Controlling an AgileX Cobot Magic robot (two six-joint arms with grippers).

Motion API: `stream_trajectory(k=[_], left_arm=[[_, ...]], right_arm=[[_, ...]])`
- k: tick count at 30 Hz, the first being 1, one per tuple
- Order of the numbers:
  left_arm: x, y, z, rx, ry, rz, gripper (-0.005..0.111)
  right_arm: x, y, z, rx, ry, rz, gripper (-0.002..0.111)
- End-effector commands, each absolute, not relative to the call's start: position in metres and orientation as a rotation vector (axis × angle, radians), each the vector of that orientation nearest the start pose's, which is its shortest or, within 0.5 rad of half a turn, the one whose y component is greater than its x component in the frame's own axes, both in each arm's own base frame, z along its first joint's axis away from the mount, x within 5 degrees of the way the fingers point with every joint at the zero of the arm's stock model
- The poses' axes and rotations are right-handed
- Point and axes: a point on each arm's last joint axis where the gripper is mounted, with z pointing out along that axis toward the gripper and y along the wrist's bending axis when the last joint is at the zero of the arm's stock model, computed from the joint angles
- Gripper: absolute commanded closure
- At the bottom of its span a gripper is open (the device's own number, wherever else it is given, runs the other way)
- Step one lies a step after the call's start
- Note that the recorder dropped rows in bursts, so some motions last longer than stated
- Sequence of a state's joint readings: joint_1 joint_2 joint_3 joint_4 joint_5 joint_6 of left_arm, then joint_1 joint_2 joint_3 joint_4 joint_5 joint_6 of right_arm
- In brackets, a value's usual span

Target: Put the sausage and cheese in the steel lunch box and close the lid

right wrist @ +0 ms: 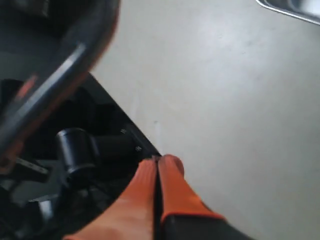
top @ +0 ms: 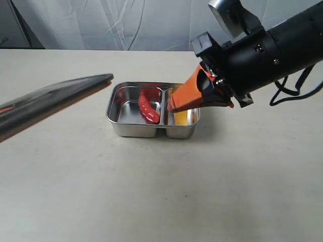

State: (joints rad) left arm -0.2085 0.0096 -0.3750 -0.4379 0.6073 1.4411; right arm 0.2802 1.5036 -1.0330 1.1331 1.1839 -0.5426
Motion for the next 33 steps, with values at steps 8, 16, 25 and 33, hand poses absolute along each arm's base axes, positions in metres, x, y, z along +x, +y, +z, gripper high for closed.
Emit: stream_trajectory(k=[8, 16, 25, 33], left_arm=[[0.013, -0.024, 0.293, 1.245, 1.080, 0.582, 0.107], [0.008, -0.027, 0.283, 1.459, 0.937, 0.493, 0.107], [0.007, -0.025, 0.279, 1.551, 0.875, 0.480, 0.107], [0.005, -0.027, 0.278, 1.553, 0.882, 0.433, 0.107]], right_arm=[[0.289, 0.159, 0.240, 0.014, 2.600, 1.855, 0.109], [0.271, 0.198, 0.251, -0.217, 2.573, 1.911, 0.109], [0.268, 0.201, 0.252, -0.287, 2.625, 1.856, 0.081], [0.268, 0.202, 0.253, -0.275, 2.613, 1.870, 0.043]])
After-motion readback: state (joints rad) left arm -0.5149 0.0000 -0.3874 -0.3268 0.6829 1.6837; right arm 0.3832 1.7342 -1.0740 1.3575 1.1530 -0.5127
